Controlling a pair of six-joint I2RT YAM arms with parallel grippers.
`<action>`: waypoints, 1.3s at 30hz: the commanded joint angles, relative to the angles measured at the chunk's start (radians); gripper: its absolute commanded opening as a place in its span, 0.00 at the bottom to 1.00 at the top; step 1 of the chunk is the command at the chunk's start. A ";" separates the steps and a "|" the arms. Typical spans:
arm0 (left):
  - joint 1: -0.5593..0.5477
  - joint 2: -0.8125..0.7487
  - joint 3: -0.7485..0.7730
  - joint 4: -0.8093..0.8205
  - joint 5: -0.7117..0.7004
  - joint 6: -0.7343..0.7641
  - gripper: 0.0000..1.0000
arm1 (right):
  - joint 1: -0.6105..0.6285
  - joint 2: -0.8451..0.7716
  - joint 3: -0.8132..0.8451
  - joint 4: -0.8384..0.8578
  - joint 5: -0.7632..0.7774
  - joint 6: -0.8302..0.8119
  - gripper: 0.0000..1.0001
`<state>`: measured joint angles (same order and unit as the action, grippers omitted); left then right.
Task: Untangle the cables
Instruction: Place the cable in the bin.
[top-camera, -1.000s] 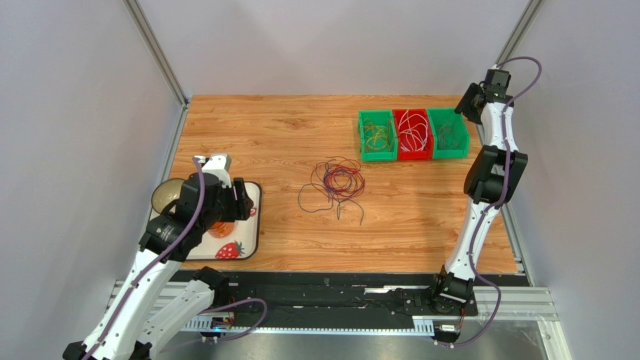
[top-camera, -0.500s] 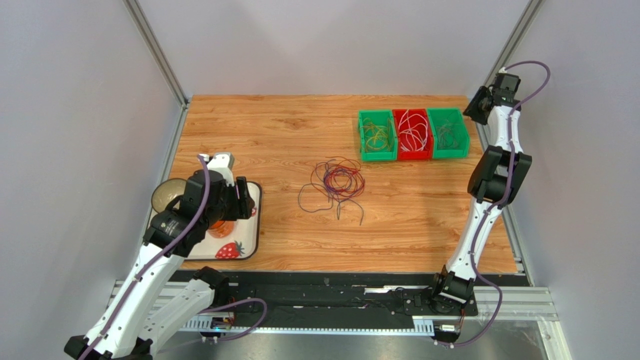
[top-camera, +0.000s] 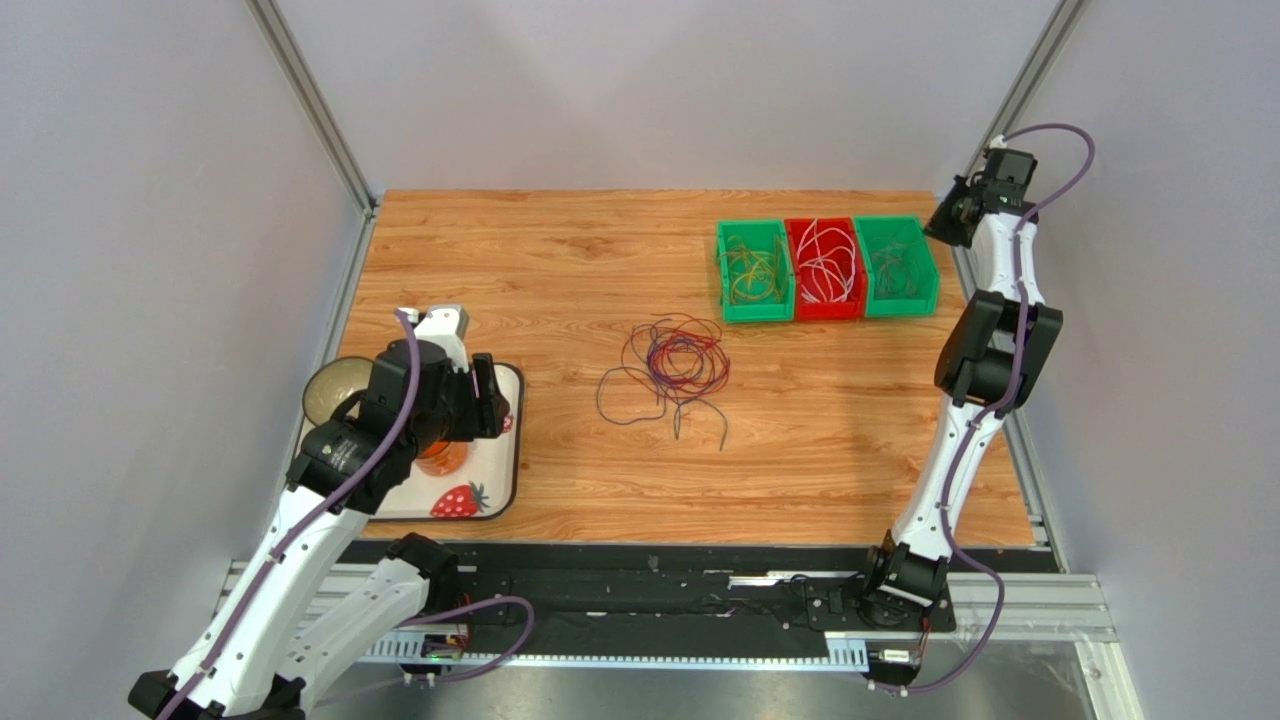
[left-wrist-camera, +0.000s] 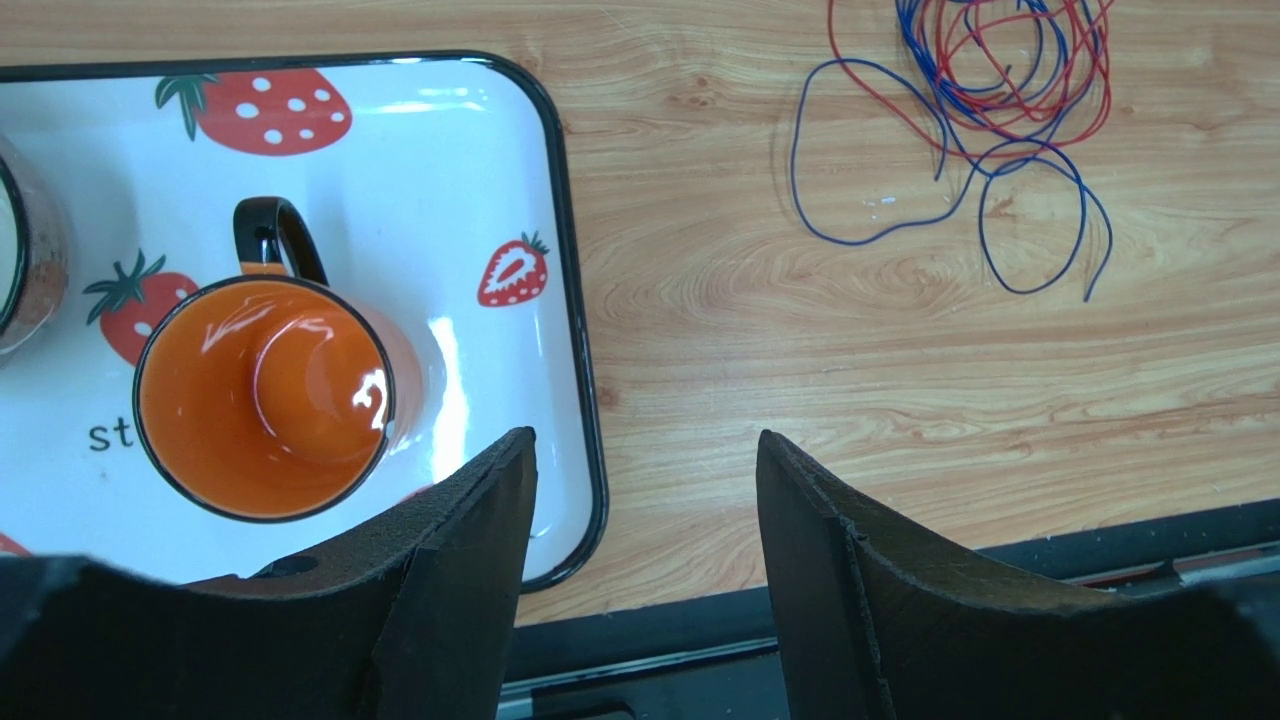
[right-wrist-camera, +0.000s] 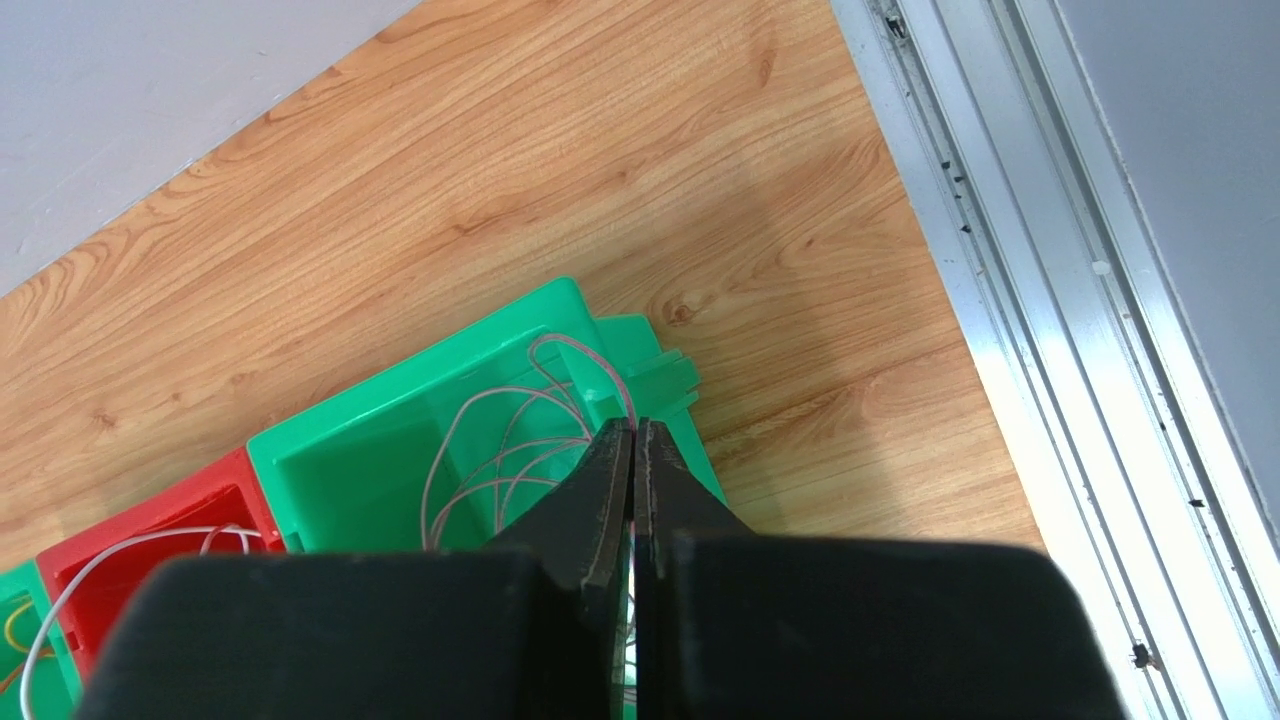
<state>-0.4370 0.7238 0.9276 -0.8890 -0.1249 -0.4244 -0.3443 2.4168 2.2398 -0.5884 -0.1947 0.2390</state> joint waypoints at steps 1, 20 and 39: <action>0.004 -0.001 -0.006 0.025 -0.002 0.012 0.64 | 0.022 -0.113 -0.009 0.047 -0.029 0.010 0.00; 0.004 0.002 -0.006 0.025 0.001 0.010 0.64 | 0.088 -0.205 -0.265 0.075 0.053 0.017 0.00; 0.004 -0.006 -0.006 0.027 0.007 0.012 0.64 | 0.090 -0.283 -0.330 -0.088 0.124 0.057 0.21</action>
<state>-0.4370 0.7277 0.9276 -0.8886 -0.1242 -0.4244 -0.2539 2.2356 1.8759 -0.6453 -0.0769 0.2859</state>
